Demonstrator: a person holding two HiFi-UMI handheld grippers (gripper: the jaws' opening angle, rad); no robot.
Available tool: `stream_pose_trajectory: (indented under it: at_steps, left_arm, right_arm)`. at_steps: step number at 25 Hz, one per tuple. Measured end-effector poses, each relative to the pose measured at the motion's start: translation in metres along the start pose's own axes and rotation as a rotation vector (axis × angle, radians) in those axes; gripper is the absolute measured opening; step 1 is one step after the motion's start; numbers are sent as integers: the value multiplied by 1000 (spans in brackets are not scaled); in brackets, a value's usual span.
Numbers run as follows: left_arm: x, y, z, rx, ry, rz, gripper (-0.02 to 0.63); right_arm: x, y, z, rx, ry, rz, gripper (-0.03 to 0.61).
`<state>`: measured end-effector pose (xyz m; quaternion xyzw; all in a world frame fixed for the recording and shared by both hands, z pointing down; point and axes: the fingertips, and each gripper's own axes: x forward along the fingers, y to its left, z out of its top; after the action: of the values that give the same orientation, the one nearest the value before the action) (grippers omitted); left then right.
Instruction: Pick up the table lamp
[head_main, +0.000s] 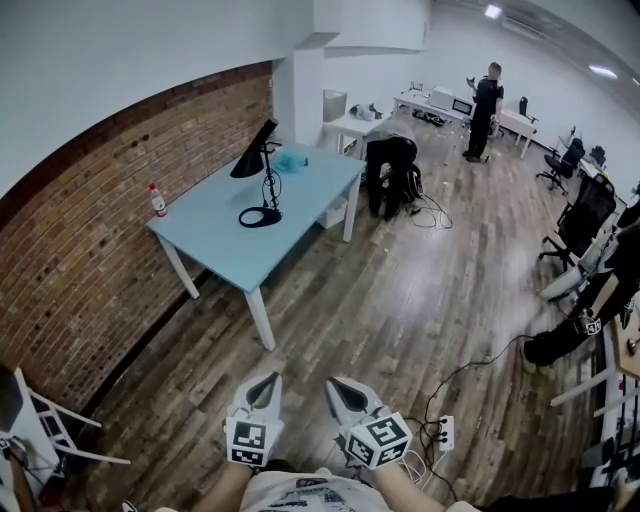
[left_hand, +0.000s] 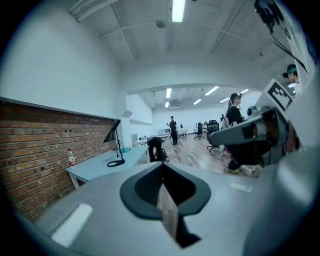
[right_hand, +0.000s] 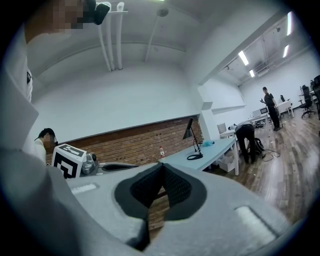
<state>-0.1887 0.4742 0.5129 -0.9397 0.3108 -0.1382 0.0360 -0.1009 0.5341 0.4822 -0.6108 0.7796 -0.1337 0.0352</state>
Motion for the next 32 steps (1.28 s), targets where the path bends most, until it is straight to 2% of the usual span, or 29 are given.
stream_pose_trajectory:
  at_steps: [7,13,23,32]
  left_arm:
    - [41,-6,-1,19,28,-6,-8]
    - [99,24,-2,10,30,-23,-8]
    - [225,132,12,0,27,-25,-8]
    - [301,224,26,-12,13,-7,-8]
  right_arm:
    - [12,-40,-6,44,6,10,-3]
    - [63,-77,-5,53,29,0,-3]
    - [218,-149,40,28,38,19,-3]
    - [339,-177,73,5,43,56,-3]
